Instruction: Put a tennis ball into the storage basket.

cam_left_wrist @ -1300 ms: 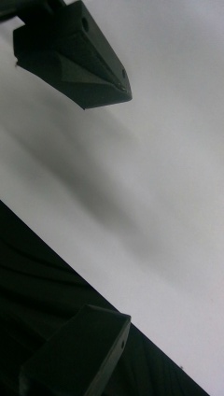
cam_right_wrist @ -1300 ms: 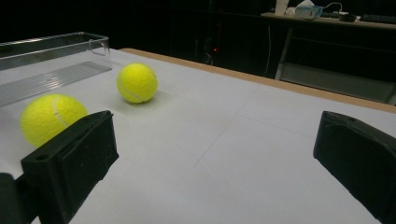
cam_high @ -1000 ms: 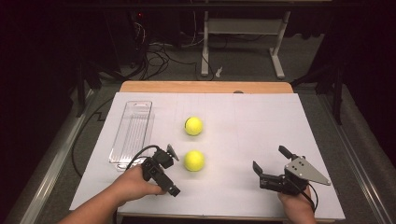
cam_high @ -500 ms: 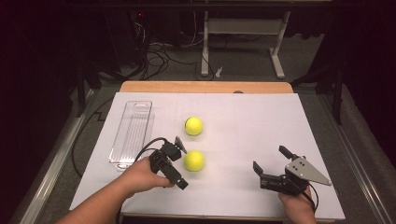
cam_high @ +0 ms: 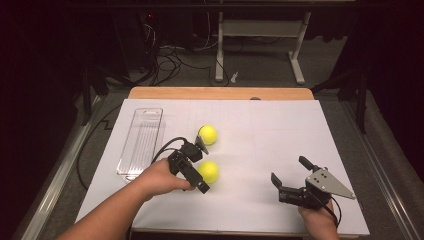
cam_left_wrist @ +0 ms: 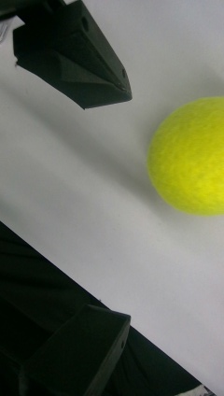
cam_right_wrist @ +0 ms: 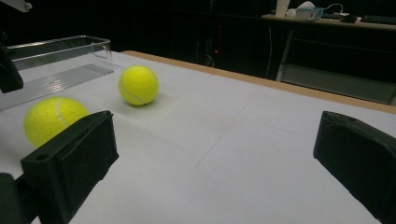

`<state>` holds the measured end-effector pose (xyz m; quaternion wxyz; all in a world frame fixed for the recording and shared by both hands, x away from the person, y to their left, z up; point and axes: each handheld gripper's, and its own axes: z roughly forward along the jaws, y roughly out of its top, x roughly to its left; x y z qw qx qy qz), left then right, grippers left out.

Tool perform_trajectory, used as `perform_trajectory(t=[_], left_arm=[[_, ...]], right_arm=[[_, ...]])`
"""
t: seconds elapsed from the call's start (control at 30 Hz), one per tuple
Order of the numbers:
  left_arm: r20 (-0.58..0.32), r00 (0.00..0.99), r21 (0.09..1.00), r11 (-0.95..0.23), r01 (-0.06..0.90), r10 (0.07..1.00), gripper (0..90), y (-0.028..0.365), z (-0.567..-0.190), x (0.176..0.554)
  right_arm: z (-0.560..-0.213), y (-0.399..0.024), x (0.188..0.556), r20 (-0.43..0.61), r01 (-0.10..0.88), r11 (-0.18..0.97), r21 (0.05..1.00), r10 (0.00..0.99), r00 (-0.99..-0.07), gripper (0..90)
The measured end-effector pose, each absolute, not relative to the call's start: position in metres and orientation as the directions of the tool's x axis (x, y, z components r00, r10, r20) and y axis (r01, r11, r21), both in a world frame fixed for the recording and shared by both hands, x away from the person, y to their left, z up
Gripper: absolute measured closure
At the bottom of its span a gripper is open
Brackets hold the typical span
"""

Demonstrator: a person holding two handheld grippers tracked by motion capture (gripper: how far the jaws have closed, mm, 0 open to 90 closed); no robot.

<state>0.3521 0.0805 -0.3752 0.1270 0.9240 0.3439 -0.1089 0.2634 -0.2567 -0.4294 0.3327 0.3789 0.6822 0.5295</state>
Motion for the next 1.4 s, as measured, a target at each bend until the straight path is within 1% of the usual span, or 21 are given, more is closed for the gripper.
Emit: perform_trajectory(t=[0.6, 0.77, 1.4], left_arm=[[-0.281, 0.729, 0.153, -0.721, 0.676, 0.624, 0.7, 0.069, -0.369, 0.376], [-0.283, 0.716, 0.123, -0.716, 0.687, 0.639, 0.7, 0.065, -0.376, 0.385], [-0.274, 0.712, 0.138, -0.707, 0.694, 0.646, 0.7, 0.055, -0.397, 0.397]], right_arm=[[-0.429, -0.258, 0.263, -0.050, 0.165, 0.148, 0.975, 0.871, -0.489, 0.2], [-0.429, -0.258, 0.263, -0.047, 0.168, 0.147, 0.975, 0.872, -0.488, 0.2], [-0.429, -0.258, 0.263, -0.051, 0.165, 0.150, 0.975, 0.870, -0.490, 0.2]])
